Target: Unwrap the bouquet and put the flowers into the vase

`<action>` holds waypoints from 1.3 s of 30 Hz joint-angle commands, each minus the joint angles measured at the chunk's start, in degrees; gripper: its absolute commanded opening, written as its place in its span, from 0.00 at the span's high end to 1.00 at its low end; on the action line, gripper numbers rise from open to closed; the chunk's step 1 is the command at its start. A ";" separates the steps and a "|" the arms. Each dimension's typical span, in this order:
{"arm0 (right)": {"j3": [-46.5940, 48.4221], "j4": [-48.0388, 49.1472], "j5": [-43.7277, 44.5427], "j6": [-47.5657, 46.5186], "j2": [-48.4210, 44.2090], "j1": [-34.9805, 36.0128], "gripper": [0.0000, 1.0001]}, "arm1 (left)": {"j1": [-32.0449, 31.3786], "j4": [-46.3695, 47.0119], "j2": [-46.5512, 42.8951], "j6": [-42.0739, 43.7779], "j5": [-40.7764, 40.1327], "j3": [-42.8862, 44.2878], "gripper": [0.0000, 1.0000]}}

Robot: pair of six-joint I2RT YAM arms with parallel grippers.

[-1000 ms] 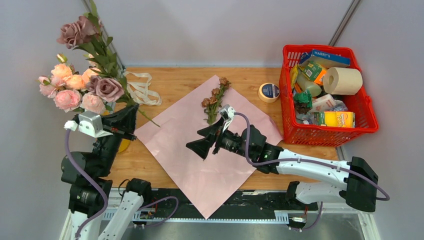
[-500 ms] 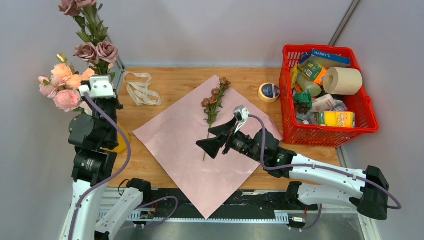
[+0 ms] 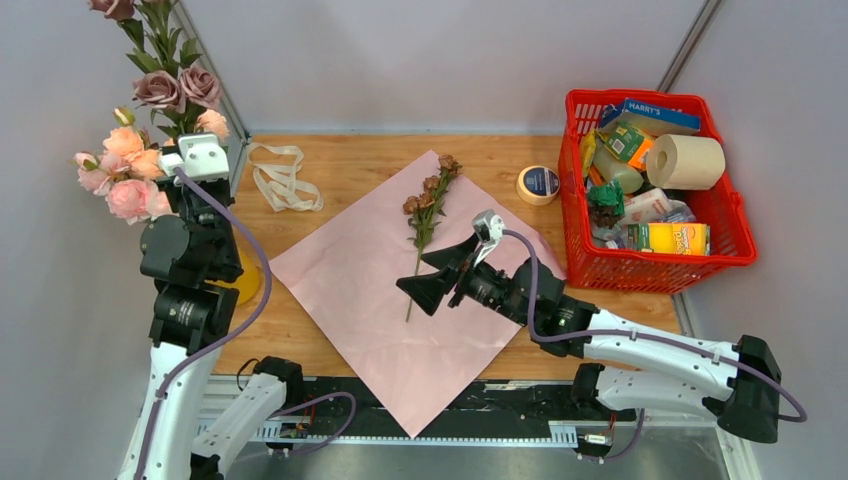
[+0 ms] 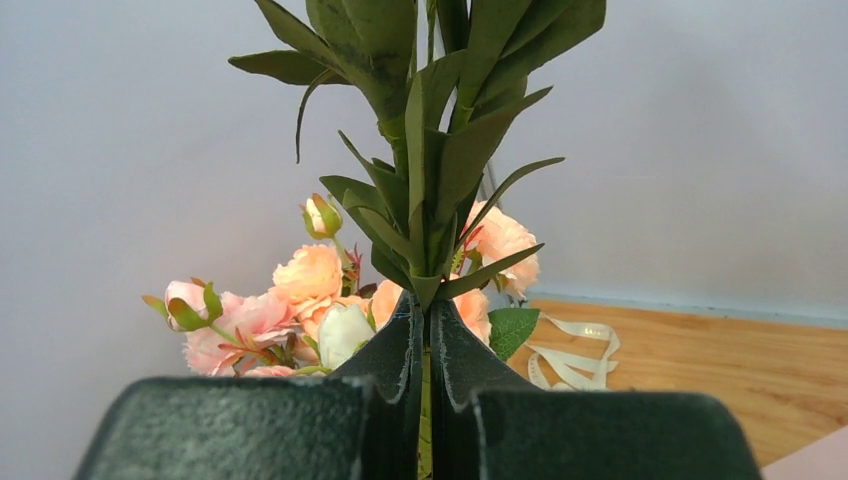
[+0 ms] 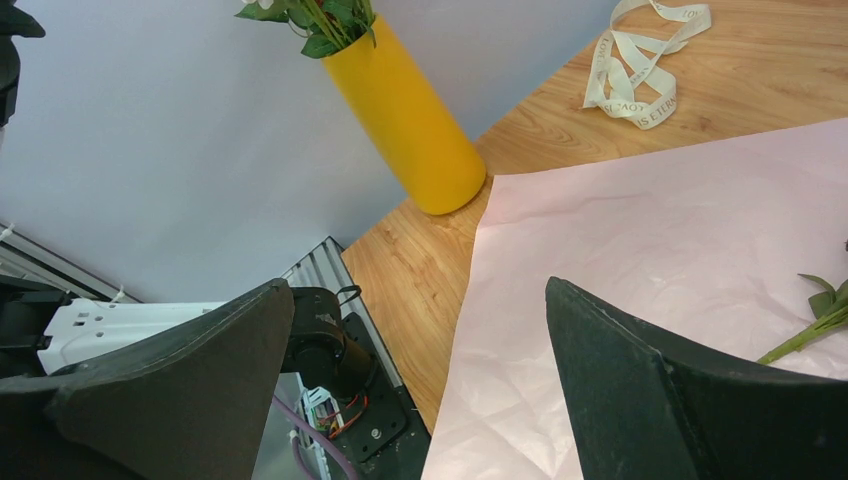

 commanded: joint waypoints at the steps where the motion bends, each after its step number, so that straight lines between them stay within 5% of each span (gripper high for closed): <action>1: 0.00 -0.48 0.92 -1.27 -2.04 0.33 0.00 | 1.79 5.35 1.18 3.63 -0.89 -1.90 1.00; 12: -1.58 -0.83 1.88 -1.71 -4.59 0.33 0.00 | 9.27 12.03 -2.51 -3.04 6.49 -13.50 1.00; 39: -0.79 -3.20 2.85 -3.64 -5.03 0.33 0.00 | 13.40 17.84 -6.29 -9.99 -2.29 -31.61 1.00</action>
